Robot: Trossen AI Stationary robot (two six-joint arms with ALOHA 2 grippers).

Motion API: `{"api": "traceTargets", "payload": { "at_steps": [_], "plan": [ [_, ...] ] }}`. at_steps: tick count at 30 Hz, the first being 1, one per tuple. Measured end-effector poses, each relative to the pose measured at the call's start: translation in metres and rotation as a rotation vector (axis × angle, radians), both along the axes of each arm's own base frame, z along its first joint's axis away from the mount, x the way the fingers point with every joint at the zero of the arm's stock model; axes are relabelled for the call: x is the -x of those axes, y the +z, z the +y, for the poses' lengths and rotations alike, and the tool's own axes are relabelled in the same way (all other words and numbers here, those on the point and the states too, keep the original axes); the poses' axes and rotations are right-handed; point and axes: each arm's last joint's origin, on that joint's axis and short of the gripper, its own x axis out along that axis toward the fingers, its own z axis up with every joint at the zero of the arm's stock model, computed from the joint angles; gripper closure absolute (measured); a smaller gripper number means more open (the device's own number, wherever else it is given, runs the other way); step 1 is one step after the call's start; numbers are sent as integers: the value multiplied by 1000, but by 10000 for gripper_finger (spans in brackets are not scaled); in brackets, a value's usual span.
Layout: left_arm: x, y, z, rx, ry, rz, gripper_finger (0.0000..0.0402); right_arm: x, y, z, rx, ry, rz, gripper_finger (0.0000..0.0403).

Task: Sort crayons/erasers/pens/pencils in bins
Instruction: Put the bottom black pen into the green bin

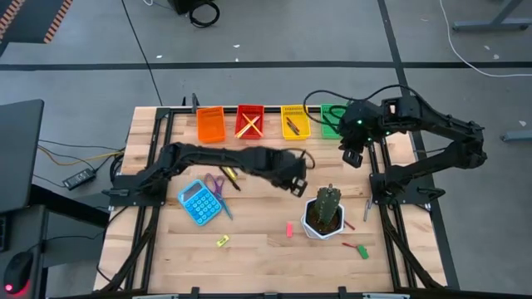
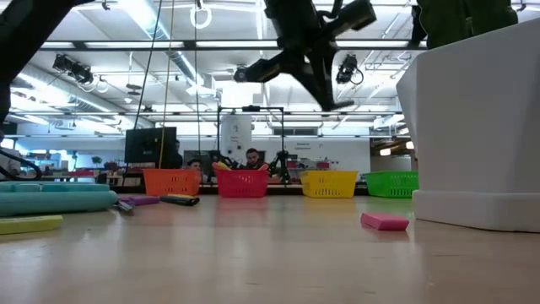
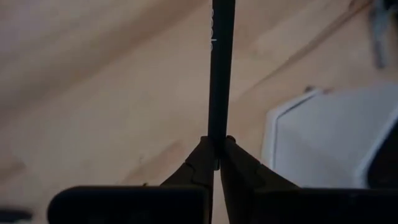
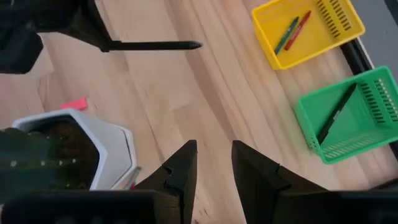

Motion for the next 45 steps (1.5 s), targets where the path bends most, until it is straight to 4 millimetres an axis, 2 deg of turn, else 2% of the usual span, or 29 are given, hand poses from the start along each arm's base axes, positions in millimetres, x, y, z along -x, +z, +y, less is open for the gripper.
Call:
{"api": "traceTargets", "payload": {
  "at_steps": [7, 12, 19, 25, 29, 38, 45],
  "plan": [
    [-6, 40, 38, -27, 35, -141, 369, 26, 11, -9, -1, -63, -83, 295],
    [-11, 74, 61, -39, 78, -331, 380, 44, 22, -13, -54, -92, -229, 295],
    [-22, 106, 86, 3, 28, -642, 376, 44, 37, -23, -215, -104, -474, 295],
    [-21, 111, 104, 50, -37, -697, 374, 43, 45, -37, -240, -235, -598, 292],
    [-21, 115, 112, 70, -74, -751, 383, 44, 44, -47, -265, -323, -604, 283],
    [-21, 122, 122, 69, -92, -821, 365, 28, 44, -60, -311, -308, -649, 260],
    [-20, 123, 129, 61, -84, -839, 383, 17, 39, -68, -332, -325, -625, 262]
  ]
}}
